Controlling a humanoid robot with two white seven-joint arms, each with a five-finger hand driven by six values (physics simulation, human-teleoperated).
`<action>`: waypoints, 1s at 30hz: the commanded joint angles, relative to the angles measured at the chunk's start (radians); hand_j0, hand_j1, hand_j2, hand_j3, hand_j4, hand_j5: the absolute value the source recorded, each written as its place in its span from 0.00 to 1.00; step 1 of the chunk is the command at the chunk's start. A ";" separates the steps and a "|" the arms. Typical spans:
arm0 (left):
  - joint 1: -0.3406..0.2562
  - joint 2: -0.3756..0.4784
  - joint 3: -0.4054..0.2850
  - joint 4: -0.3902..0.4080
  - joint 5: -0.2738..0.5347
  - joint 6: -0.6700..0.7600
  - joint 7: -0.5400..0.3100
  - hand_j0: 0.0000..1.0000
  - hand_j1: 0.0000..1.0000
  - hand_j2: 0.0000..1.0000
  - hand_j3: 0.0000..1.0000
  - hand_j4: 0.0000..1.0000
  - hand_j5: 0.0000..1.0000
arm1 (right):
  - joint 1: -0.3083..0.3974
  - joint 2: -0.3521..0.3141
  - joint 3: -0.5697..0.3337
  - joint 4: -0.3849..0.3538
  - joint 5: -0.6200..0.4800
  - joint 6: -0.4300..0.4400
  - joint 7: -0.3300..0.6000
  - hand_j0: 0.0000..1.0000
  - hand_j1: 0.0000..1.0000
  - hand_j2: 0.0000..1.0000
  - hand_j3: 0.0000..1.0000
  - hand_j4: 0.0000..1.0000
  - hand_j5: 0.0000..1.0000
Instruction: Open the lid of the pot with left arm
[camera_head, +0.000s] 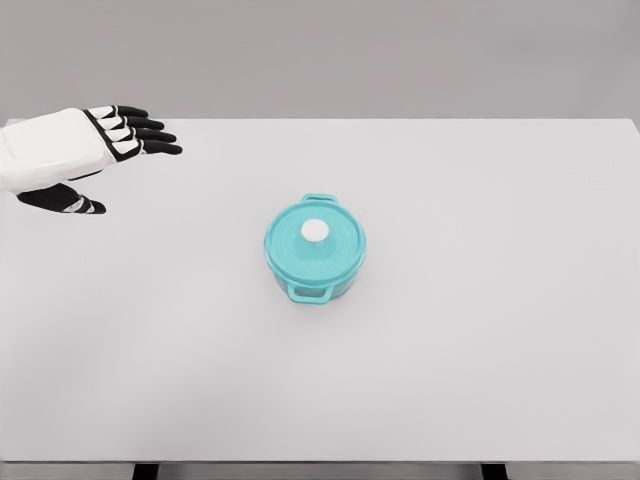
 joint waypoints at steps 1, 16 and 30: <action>0.000 0.001 0.000 0.000 0.006 0.003 0.001 1.00 1.00 1.00 1.00 1.00 1.00 | 0.000 0.000 0.004 0.001 0.001 0.000 -0.003 1.00 1.00 1.00 1.00 1.00 1.00; -0.279 -0.117 -0.379 0.192 -0.146 0.003 0.001 1.00 1.00 1.00 1.00 1.00 1.00 | 0.000 0.000 -0.006 -0.003 0.004 0.000 0.000 1.00 1.00 1.00 1.00 1.00 1.00; -0.287 -0.369 -0.350 0.152 -0.416 0.003 0.001 1.00 1.00 1.00 1.00 1.00 1.00 | 0.000 0.000 -0.006 -0.003 0.002 0.000 0.000 1.00 1.00 1.00 1.00 1.00 1.00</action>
